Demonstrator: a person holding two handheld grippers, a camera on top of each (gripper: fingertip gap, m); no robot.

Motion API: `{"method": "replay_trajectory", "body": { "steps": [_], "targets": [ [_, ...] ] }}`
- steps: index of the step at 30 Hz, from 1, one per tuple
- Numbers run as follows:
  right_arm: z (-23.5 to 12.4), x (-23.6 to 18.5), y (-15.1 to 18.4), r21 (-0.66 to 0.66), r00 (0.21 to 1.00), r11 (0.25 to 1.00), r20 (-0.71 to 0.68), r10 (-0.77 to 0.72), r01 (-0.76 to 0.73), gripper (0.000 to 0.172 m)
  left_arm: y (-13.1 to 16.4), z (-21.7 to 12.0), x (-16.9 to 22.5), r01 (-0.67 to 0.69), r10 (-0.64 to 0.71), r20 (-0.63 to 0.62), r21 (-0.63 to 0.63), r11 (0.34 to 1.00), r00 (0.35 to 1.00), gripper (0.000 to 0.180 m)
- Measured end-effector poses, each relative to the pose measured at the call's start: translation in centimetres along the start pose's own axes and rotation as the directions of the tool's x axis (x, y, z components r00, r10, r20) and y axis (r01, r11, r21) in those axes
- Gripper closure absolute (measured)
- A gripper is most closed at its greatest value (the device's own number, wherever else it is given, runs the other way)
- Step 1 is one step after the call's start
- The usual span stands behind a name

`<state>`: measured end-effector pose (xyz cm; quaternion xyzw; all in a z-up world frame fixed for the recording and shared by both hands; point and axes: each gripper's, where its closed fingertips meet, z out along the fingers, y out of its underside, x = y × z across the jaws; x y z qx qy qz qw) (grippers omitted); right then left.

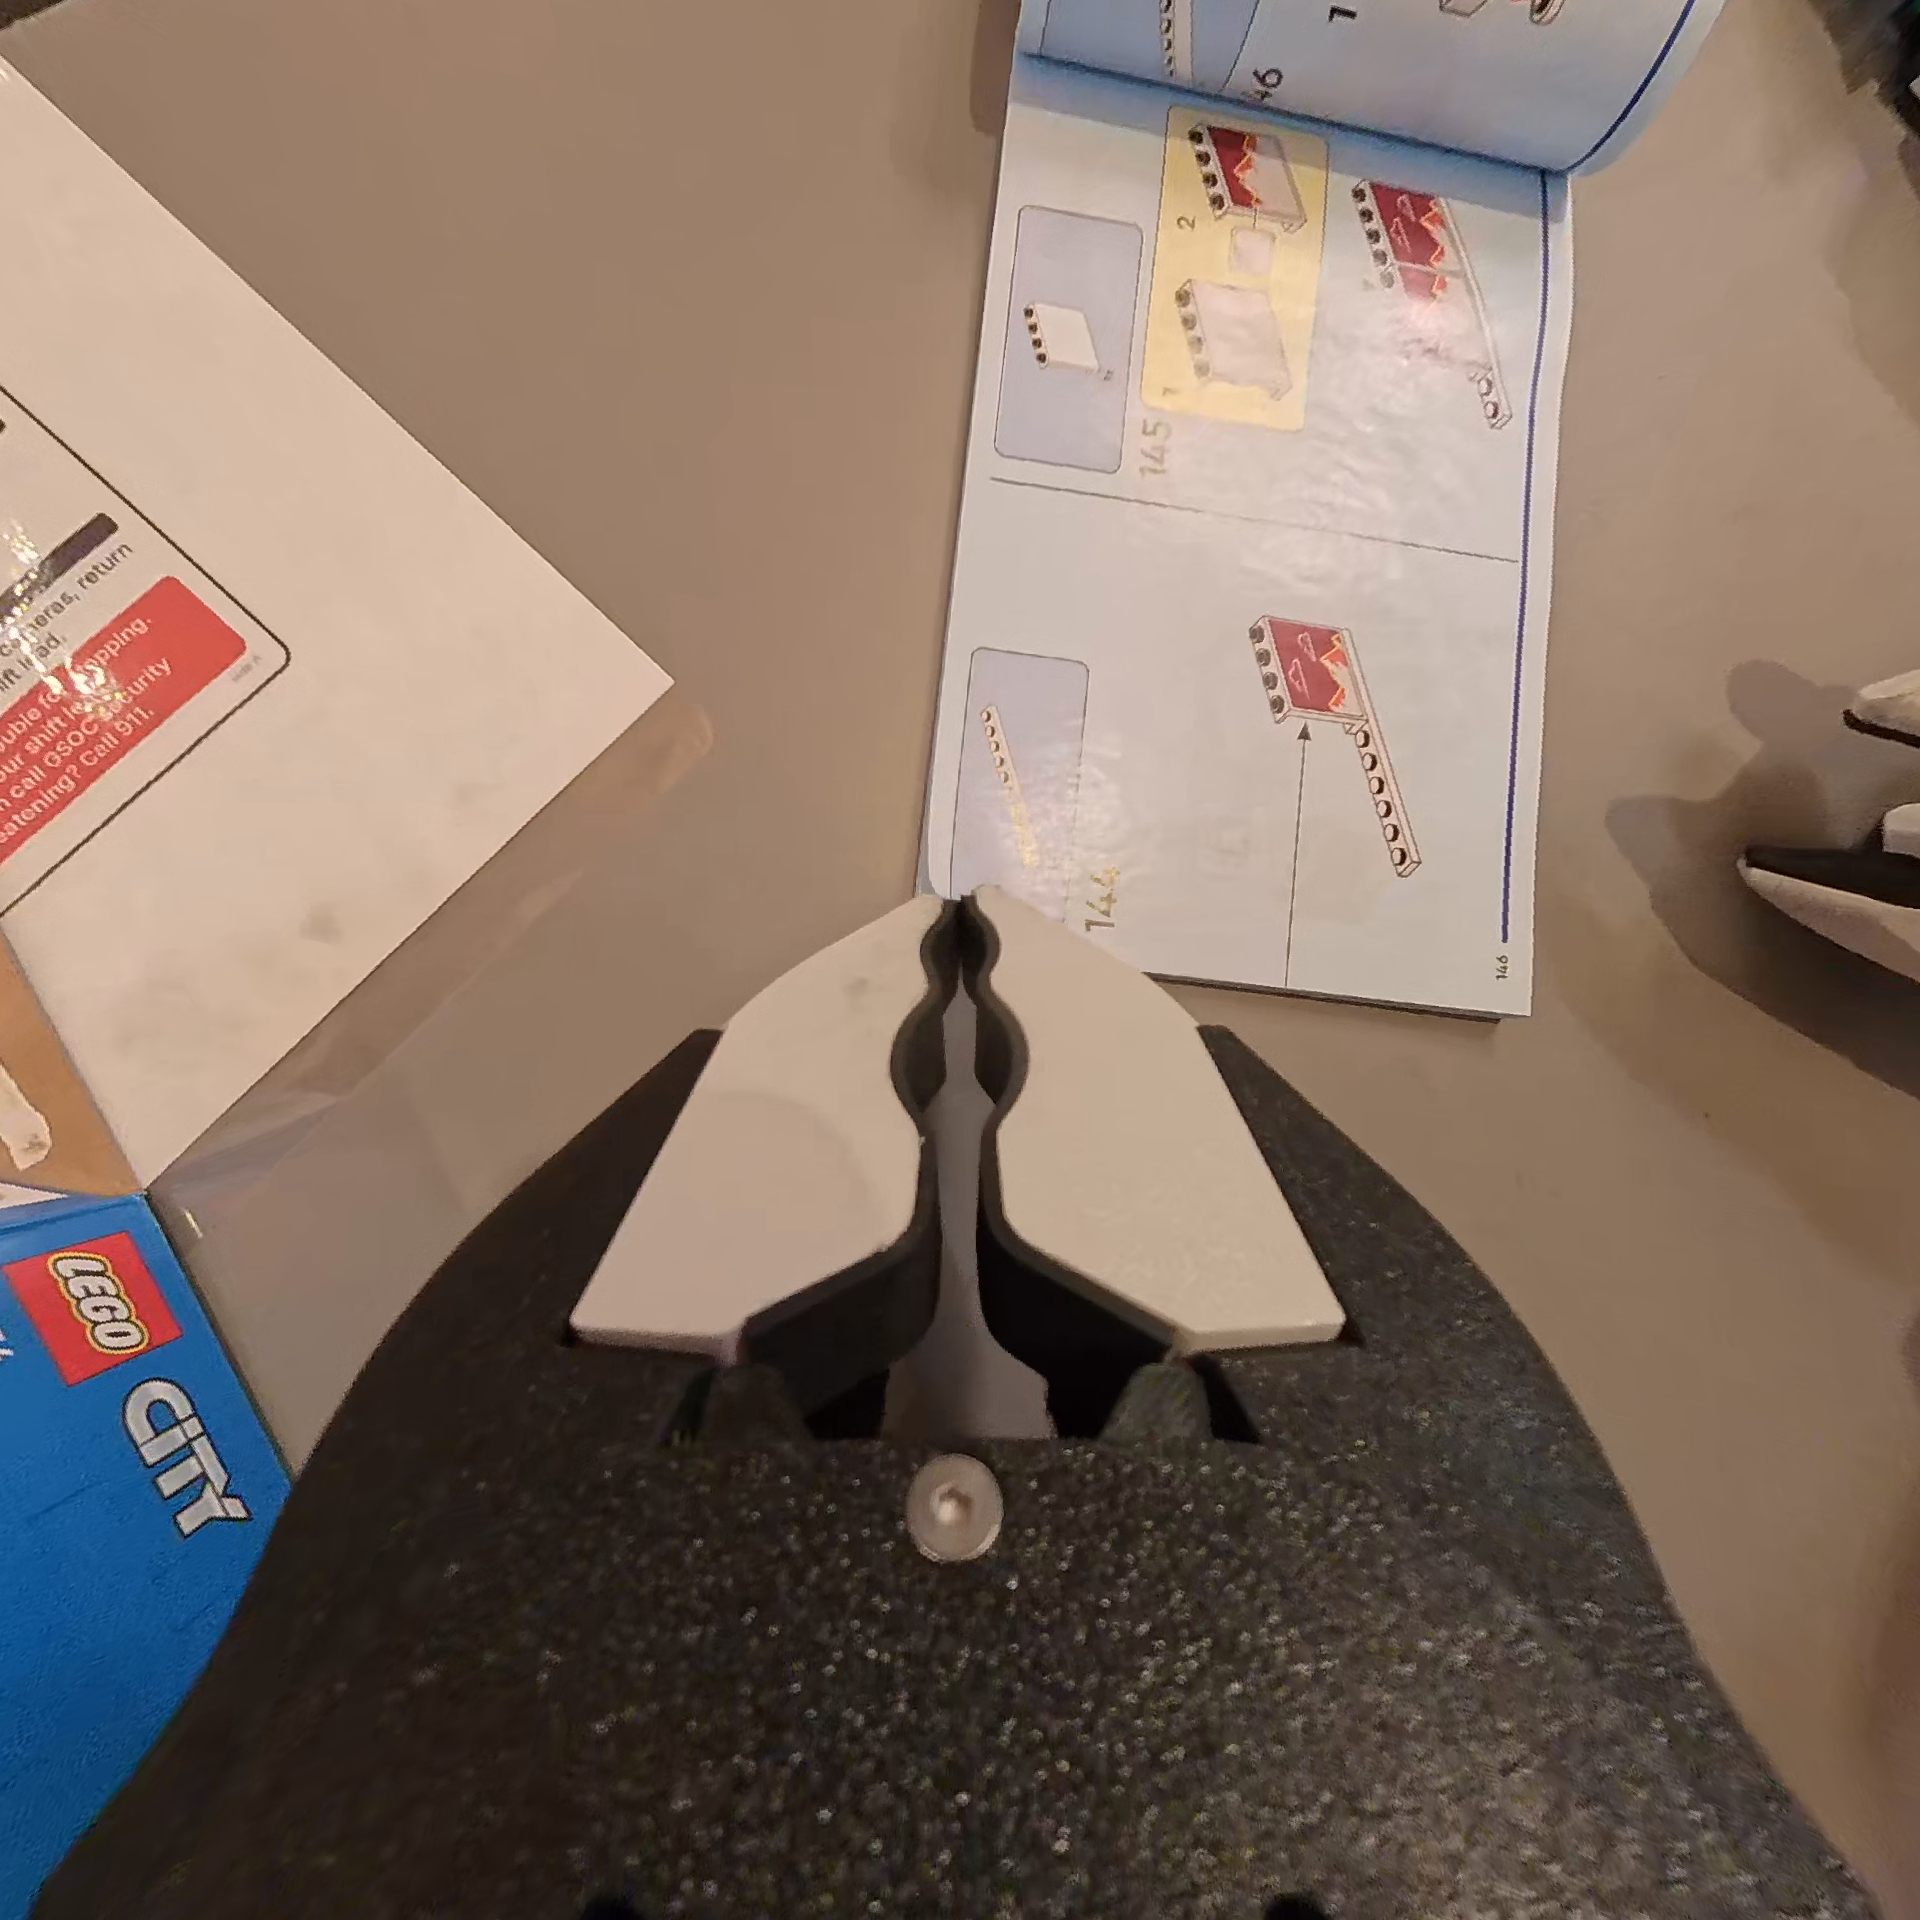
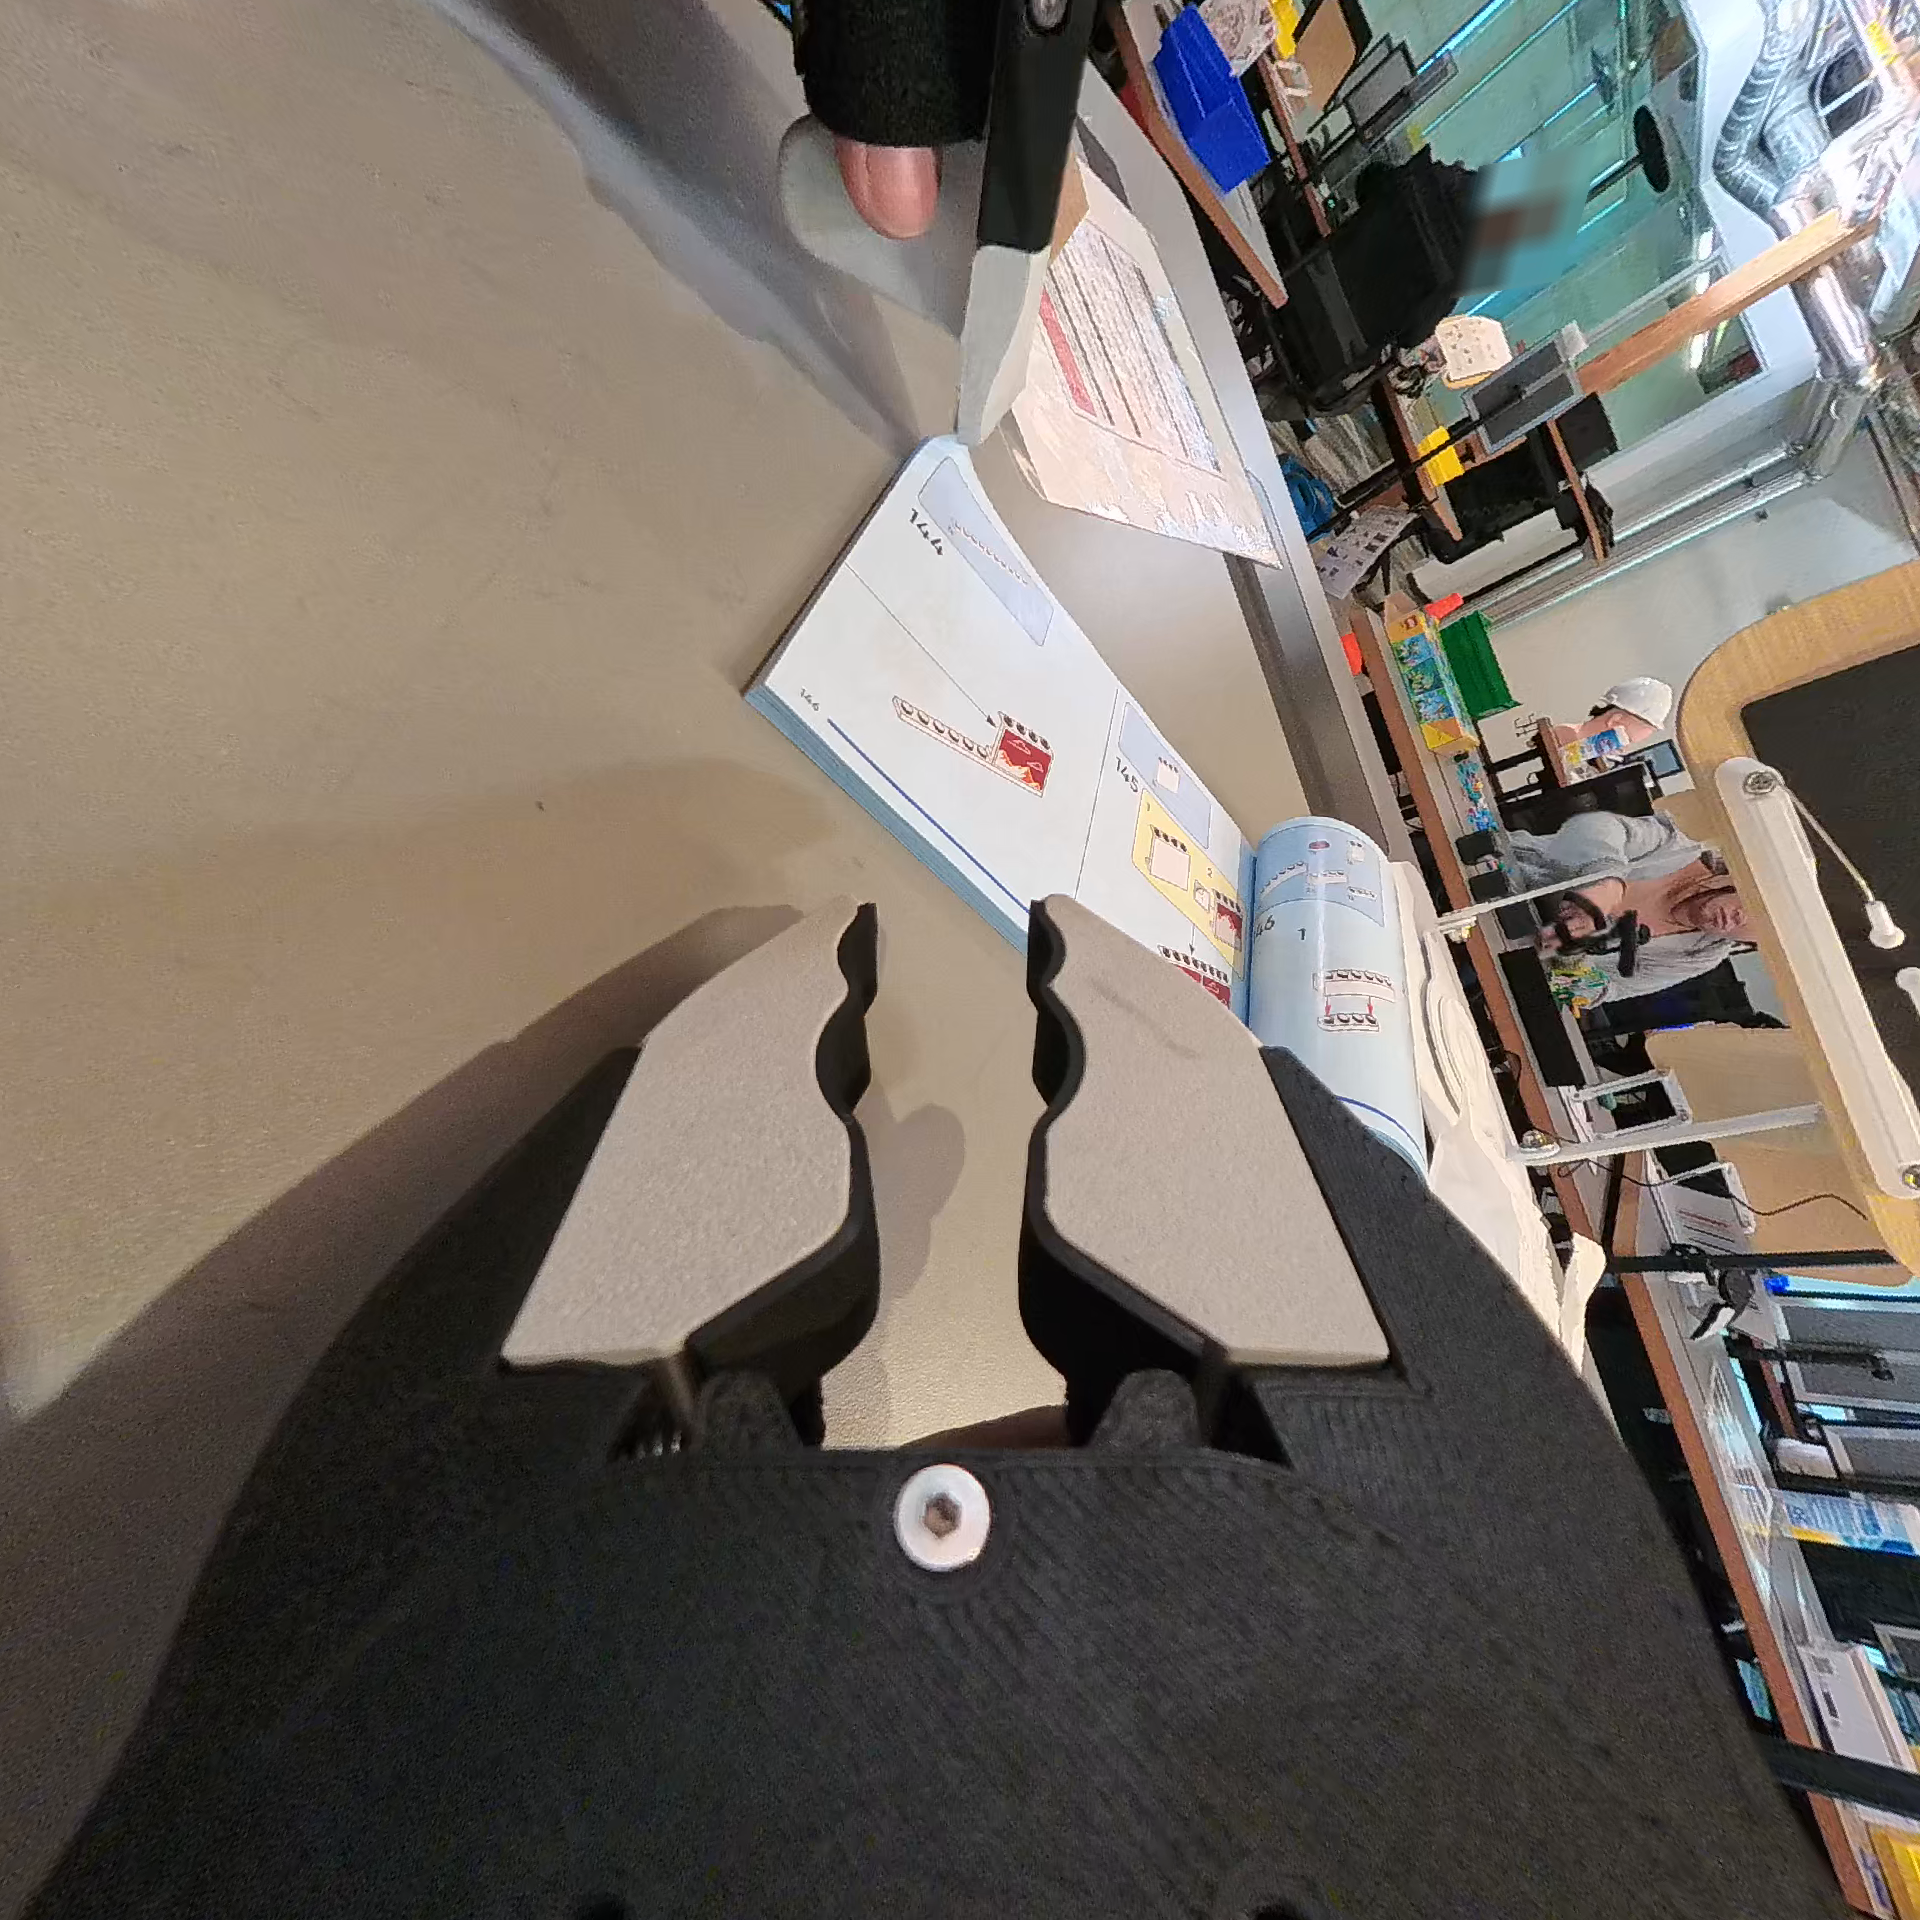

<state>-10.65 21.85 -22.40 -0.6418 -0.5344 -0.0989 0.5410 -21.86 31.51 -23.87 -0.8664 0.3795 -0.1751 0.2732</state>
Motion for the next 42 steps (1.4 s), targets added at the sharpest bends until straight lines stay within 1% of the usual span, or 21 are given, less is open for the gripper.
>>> {"method": "replay_trajectory", "body": {
  "steps": [4,9,12,16,23,30,35,37,42],
  "targets": [
    [0.0,0.0,0.0,0.0,1.0,1.0,0.0,0.001,-0.001,0.144,-0.6,-0.4,0.1,0.01,-0.009,-0.011,0.04,0.999,1.0,0.18],
    [0.0,-0.1,-0.2,0.015,1.0,1.0,0.014,0.0,-0.001,0.142,-1.8,-0.9,0.5,0.051,-0.045,-0.06,0.115,0.992,0.997,0.18],
    [-0.1,-0.5,-0.9,0.059,0.998,0.998,0.063,0.013,-0.017,0.134,-2.4,-1.0,0.9,0.08,-0.066,-0.096,0.153,0.985,0.993,0.18],
    [0.1,-0.7,-1.5,0.074,0.992,0.995,0.114,0.058,-0.067,0.122,-3.5,-1.1,1.6,0.131,-0.099,-0.158,0.211,0.969,0.983,0.18],
    [0.8,-1.5,-3.1,0.076,0.974,0.987,0.188,0.127,-0.143,0.117,-5.6,-1.8,3.1,0.247,-0.155,-0.292,0.312,0.917,0.944,0.18],
    [2.6,-1.9,-4.1,0.031,0.972,0.988,0.183,0.145,-0.153,0.116,-7.0,-2.4,3.8,0.369,-0.21,-0.403,0.369,0.853,0.891,0.18],
    [3.4,-1.2,-4.1,0.003,0.966,0.979,0.165,0.201,-0.204,0.118,-7.9,-3.2,4.1,0.442,-0.226,-0.481,0.401,0.802,0.847,0.18],
    [3.6,-0.9,-3.8,-0.013,0.963,0.975,0.155,0.222,-0.222,0.118,-8.1,-3.5,4.0,0.46,-0.231,-0.494,0.411,0.787,0.838,0.18],
    [3.4,0.0,-3.8,0.014,0.963,0.969,0.117,0.242,-0.245,0.128,-8.4,-4.2,3.3,0.497,-0.246,-0.515,0.435,0.751,0.821,0.18]
  ]
}}
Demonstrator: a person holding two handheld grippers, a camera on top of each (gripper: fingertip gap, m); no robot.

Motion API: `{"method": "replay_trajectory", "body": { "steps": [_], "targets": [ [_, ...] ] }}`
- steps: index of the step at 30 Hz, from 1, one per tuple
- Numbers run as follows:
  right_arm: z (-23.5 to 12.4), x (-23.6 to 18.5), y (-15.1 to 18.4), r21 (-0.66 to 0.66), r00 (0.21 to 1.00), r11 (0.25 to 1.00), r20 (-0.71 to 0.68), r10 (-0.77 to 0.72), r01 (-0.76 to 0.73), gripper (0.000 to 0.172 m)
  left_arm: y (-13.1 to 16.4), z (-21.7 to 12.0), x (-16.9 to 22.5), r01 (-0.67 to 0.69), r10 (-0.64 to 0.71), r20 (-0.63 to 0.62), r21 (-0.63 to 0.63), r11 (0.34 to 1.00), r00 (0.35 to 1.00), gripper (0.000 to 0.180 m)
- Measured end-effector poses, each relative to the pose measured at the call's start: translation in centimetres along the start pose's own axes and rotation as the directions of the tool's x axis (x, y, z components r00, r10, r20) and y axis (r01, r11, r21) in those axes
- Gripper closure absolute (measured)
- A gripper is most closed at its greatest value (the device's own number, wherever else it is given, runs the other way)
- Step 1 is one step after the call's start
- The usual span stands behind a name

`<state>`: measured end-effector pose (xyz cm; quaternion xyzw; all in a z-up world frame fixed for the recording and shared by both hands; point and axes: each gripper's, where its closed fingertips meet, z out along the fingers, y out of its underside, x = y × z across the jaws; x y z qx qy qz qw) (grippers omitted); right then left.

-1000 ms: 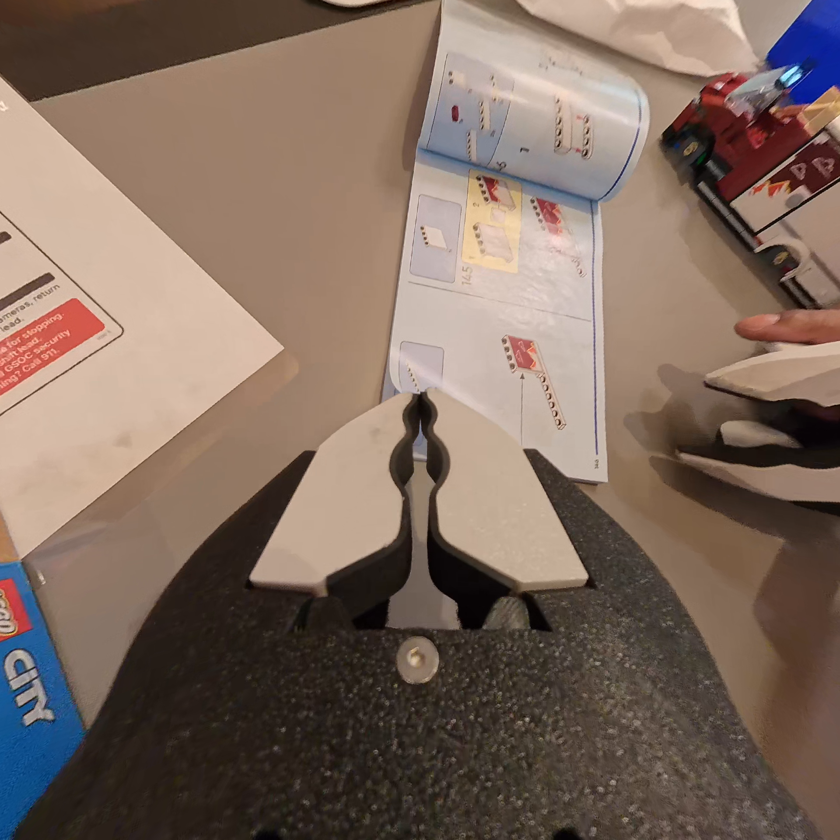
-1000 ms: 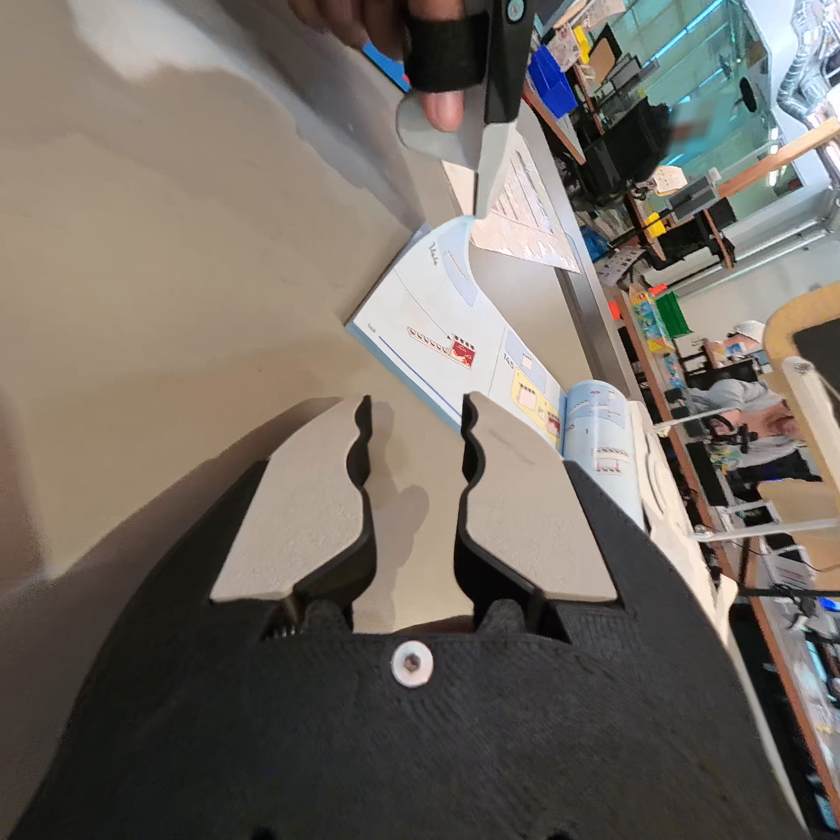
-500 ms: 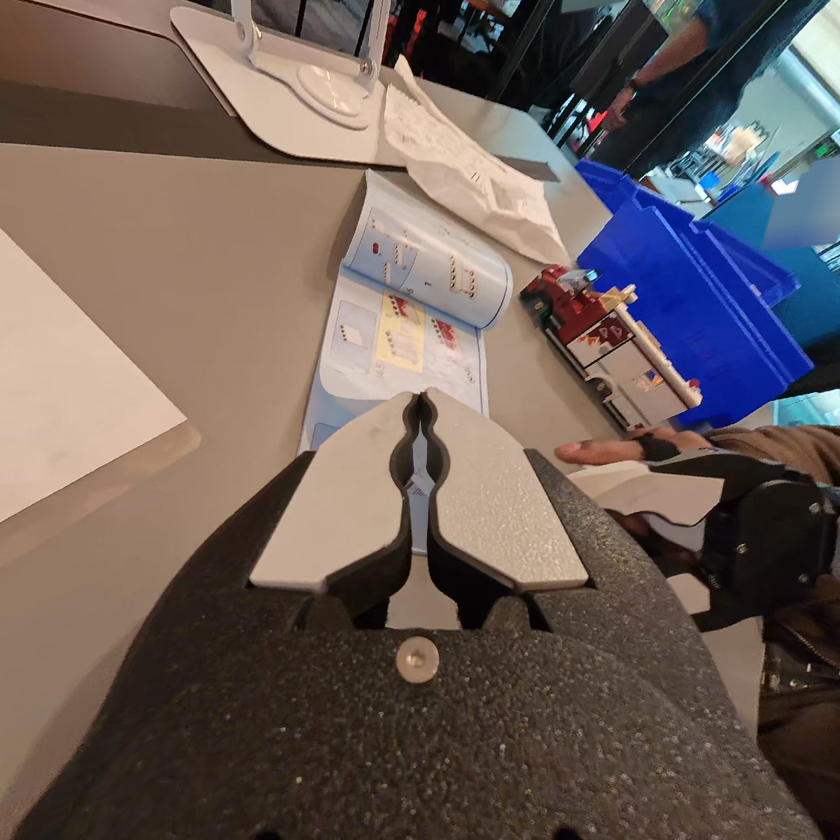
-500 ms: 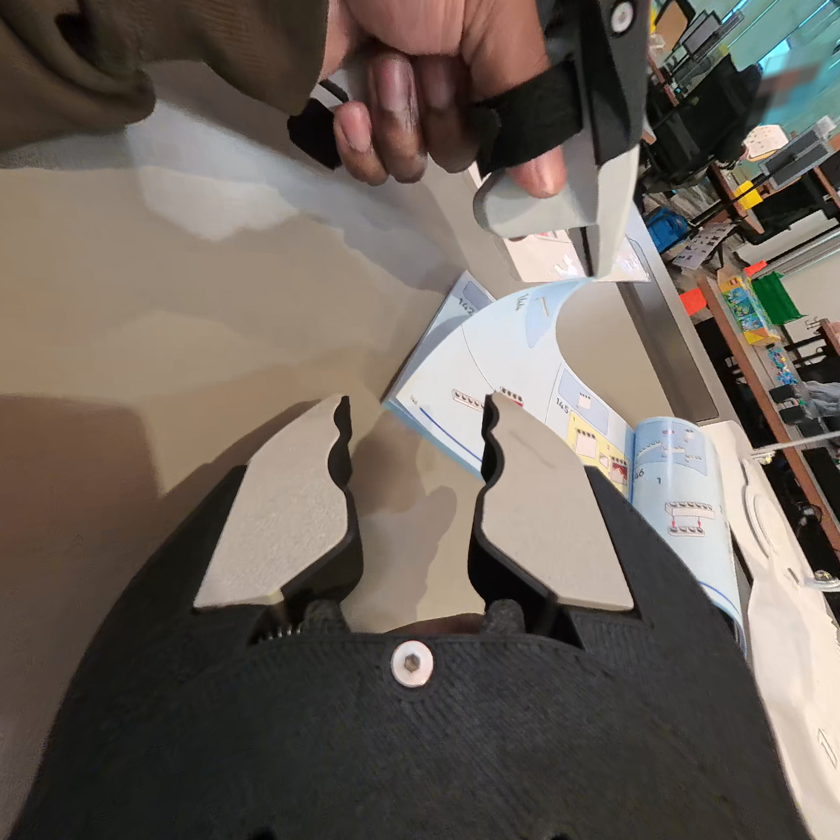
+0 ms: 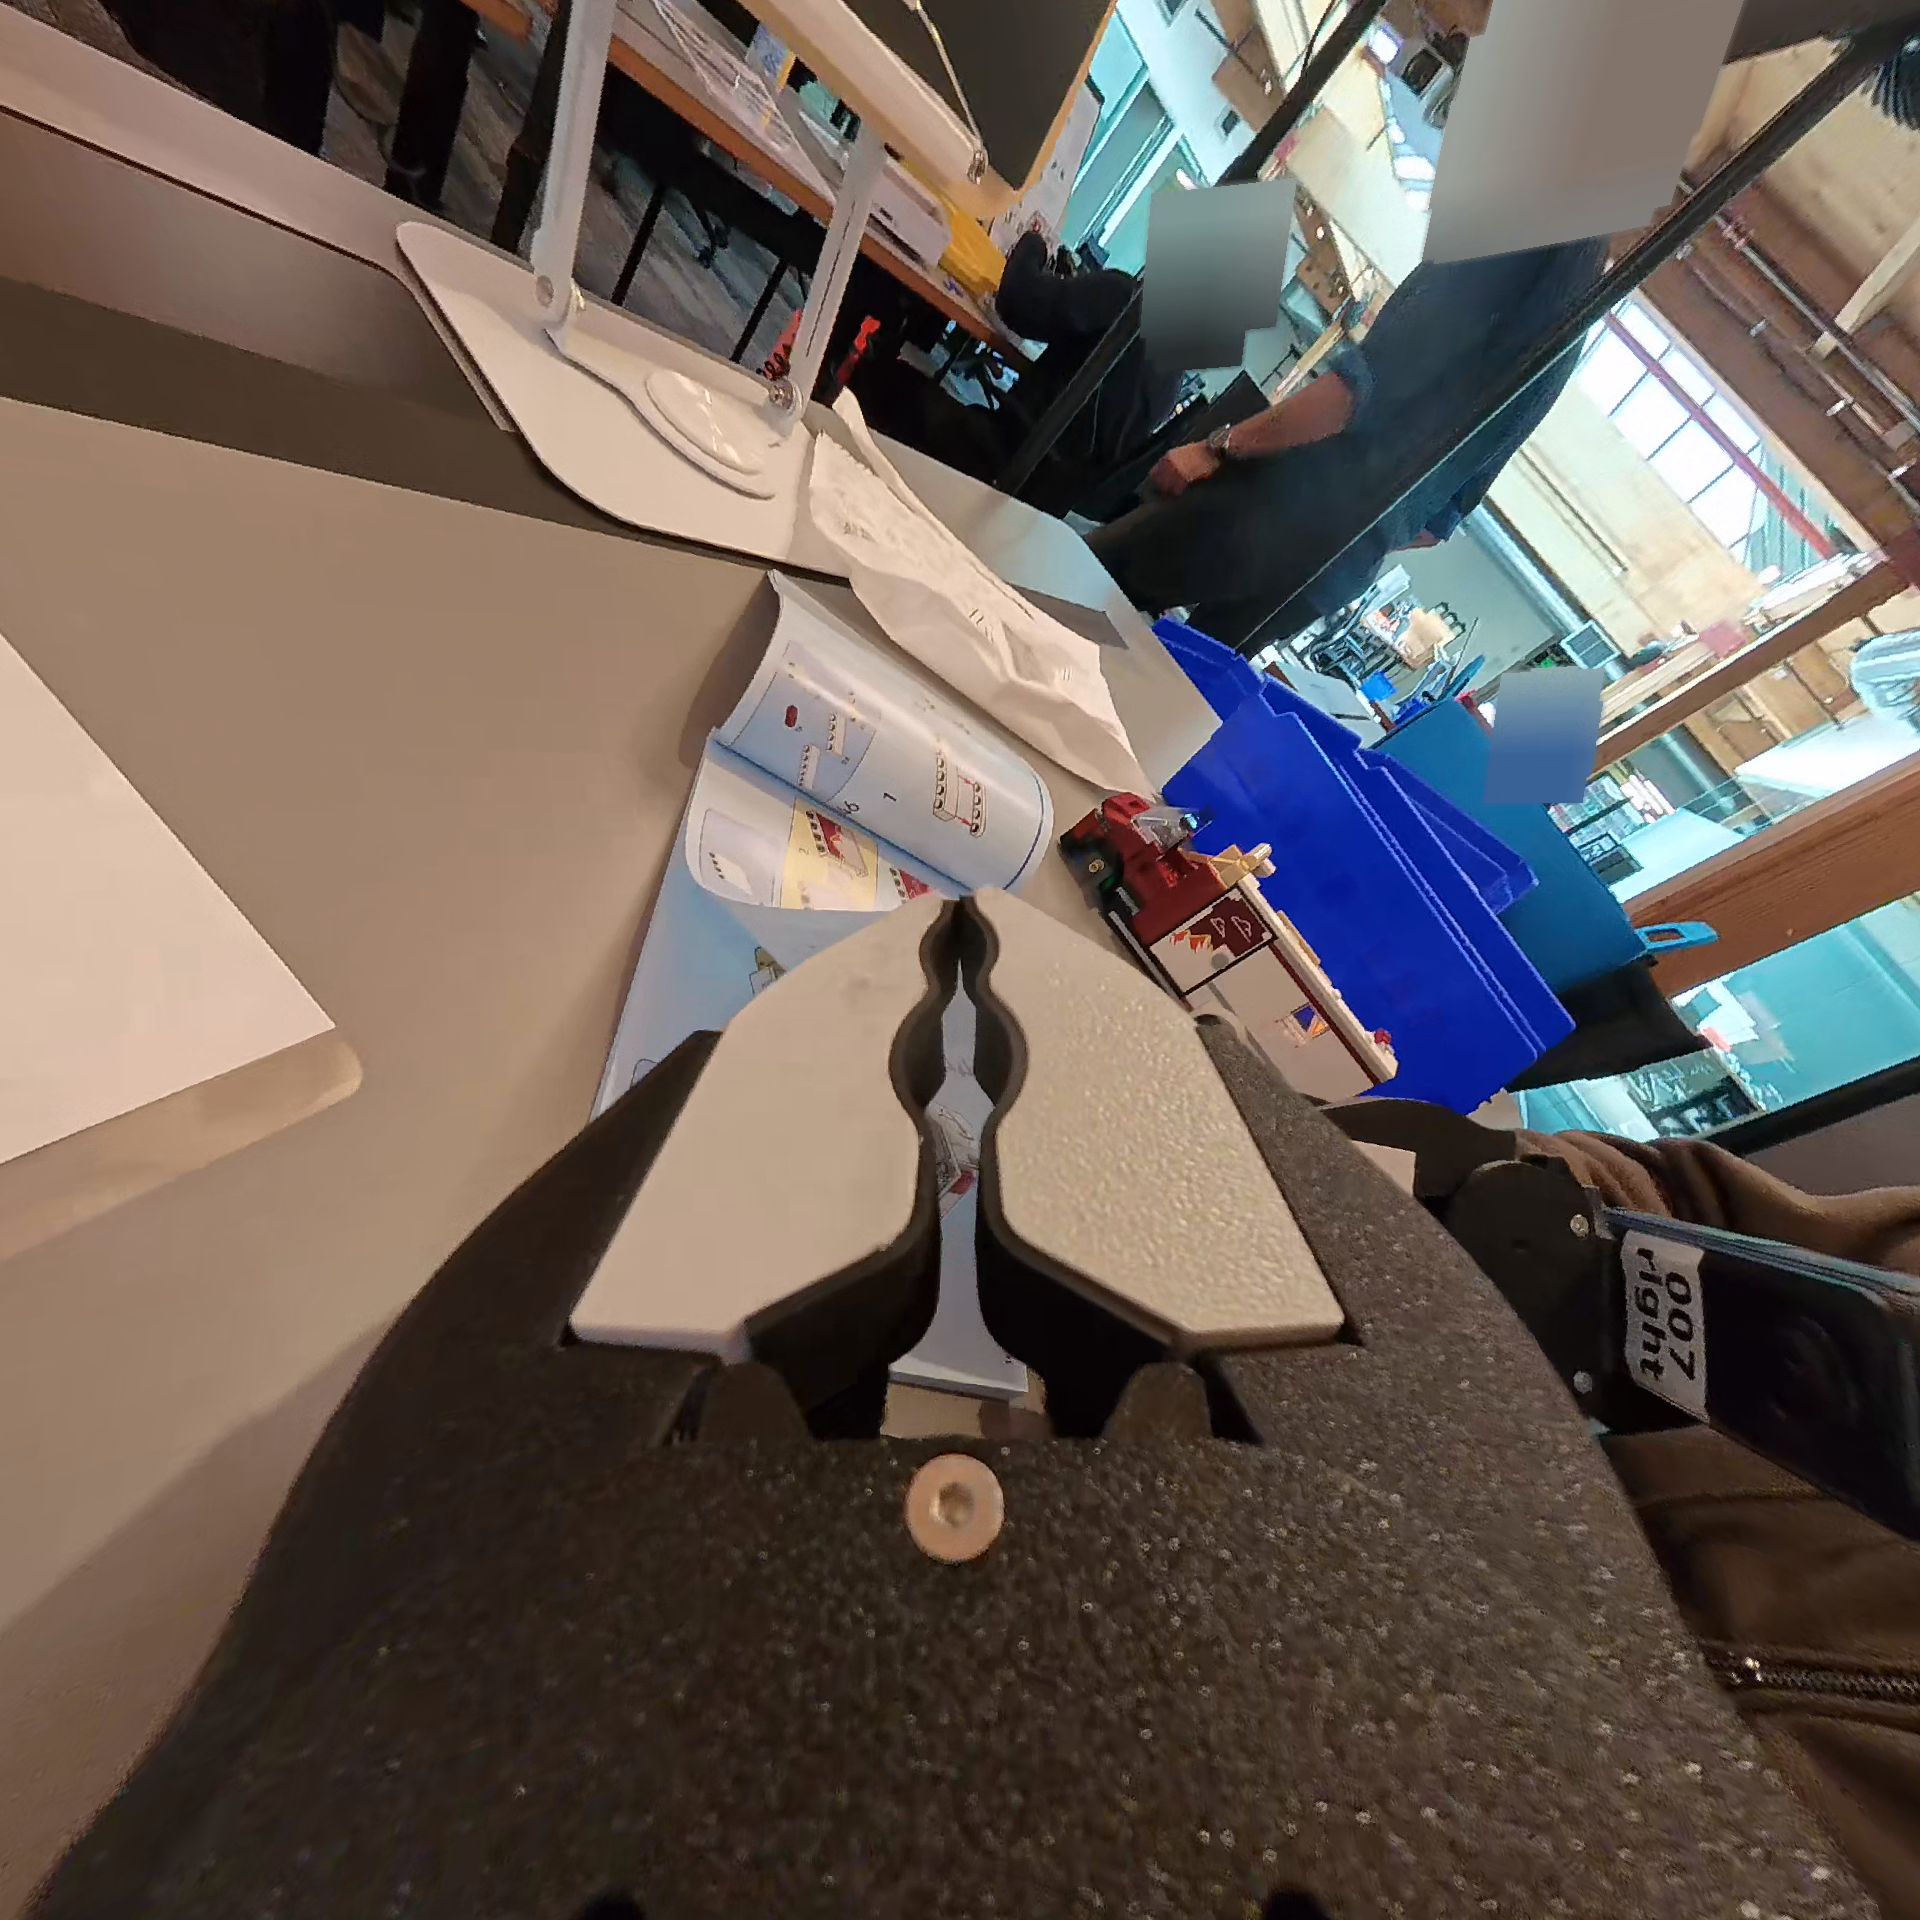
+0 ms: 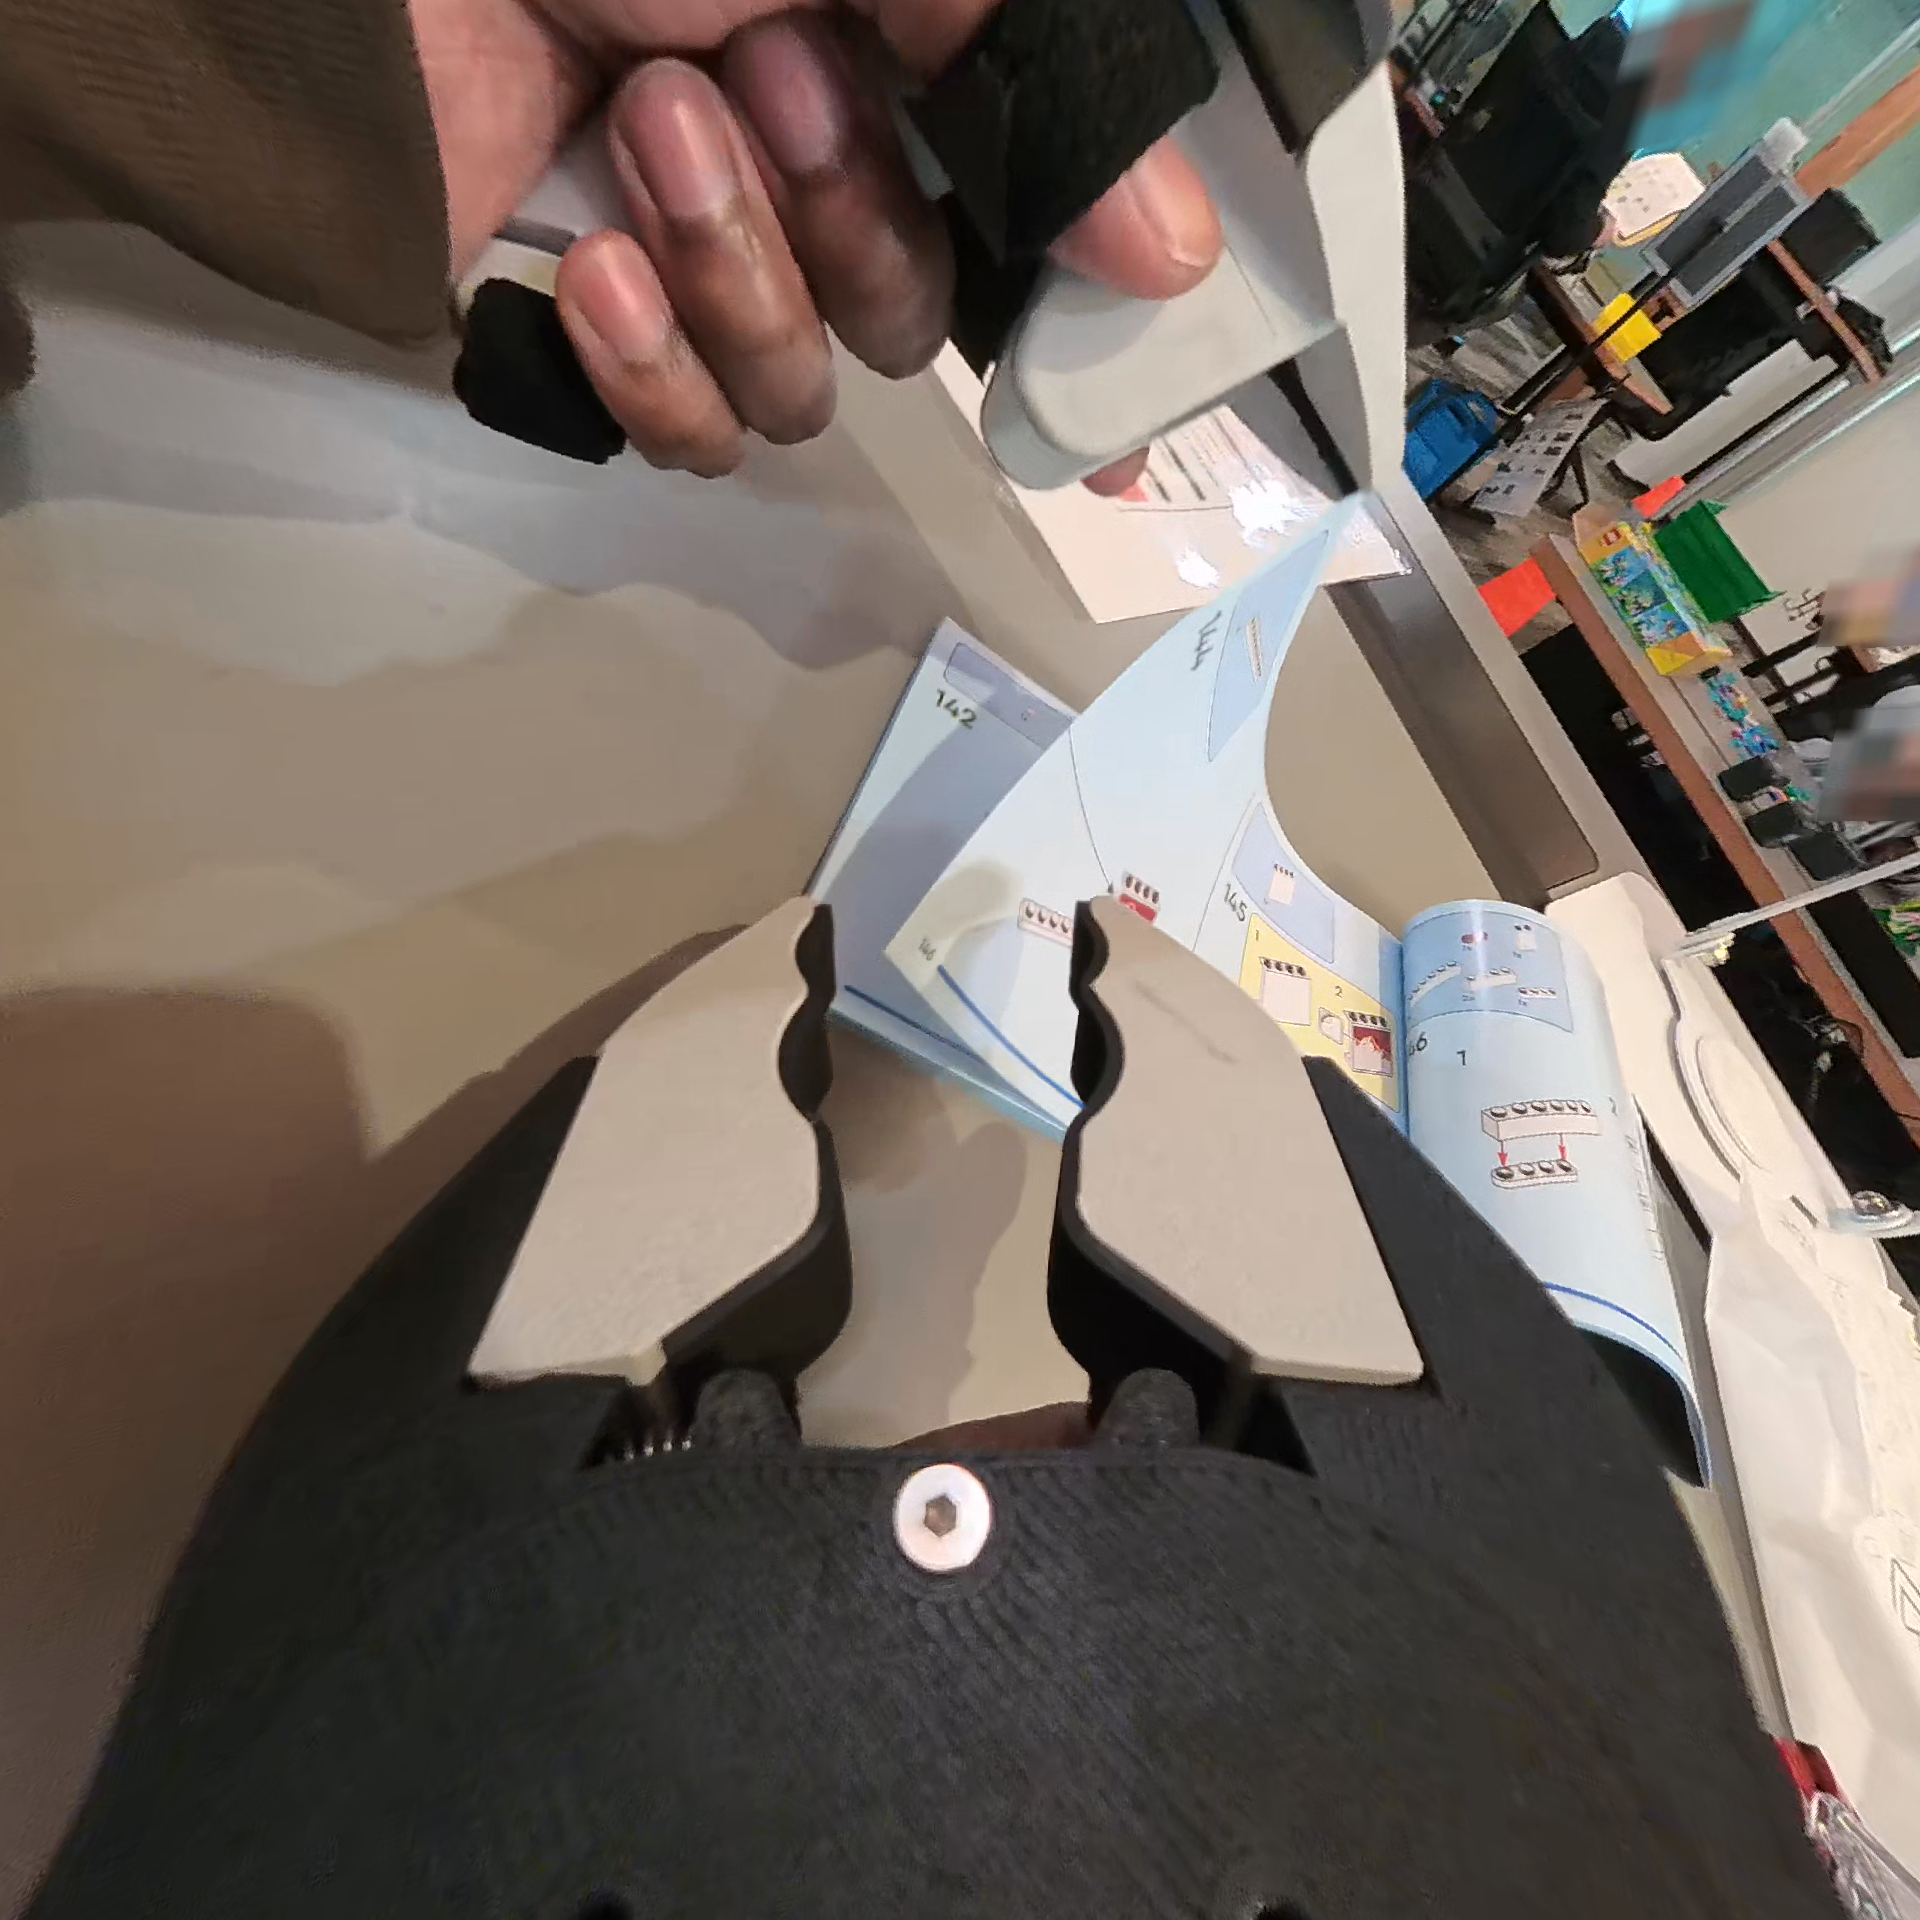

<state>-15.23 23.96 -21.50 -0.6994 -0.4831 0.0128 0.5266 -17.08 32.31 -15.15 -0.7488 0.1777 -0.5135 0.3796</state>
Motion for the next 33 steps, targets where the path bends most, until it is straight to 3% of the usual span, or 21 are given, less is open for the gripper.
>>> {"method": "replay_trajectory", "body": {
  "steps": [6,11,16,21,27,33],
  "targets": [
    [0.0,1.1,0.5,-0.007,0.999,1.0,-0.05,-0.019,0.018,0.14,-0.6,-0.4,-0.2,0.016,-0.015,-0.005,0.038,0.999,1.0,0.18],
    [-0.4,2.3,0.6,0.014,0.995,1.0,-0.096,-0.001,0.002,0.172,-0.6,-0.4,-0.2,0.002,-0.002,-0.005,0.036,0.999,1.0,0.18],
    [-0.7,3.7,1.1,0.013,0.991,0.999,-0.128,0.043,-0.041,0.172,-1.0,-0.5,-0.5,-0.031,0.031,0.009,0.055,0.998,0.999,0.178],
    [-1.9,6.6,0.4,0.026,0.976,0.996,-0.202,0.085,-0.081,0.172,-2.0,-1.3,-1.6,-0.065,0.058,0.073,0.101,0.993,0.996,0.157],
    [-3.8,11.9,-0.6,0.012,0.947,0.991,-0.291,0.133,-0.136,0.172,-1.5,-1.1,-2.4,-0.039,0.033,0.082,0.076,0.996,0.996,0.156],
    [-4.6,17.8,2.6,-0.068,0.894,0.939,-0.336,0.297,-0.338,0.172,0.0,-0.1,-2.7,-0.037,0.037,0.086,0.001,0.999,0.996,0.156]
  ]
}}
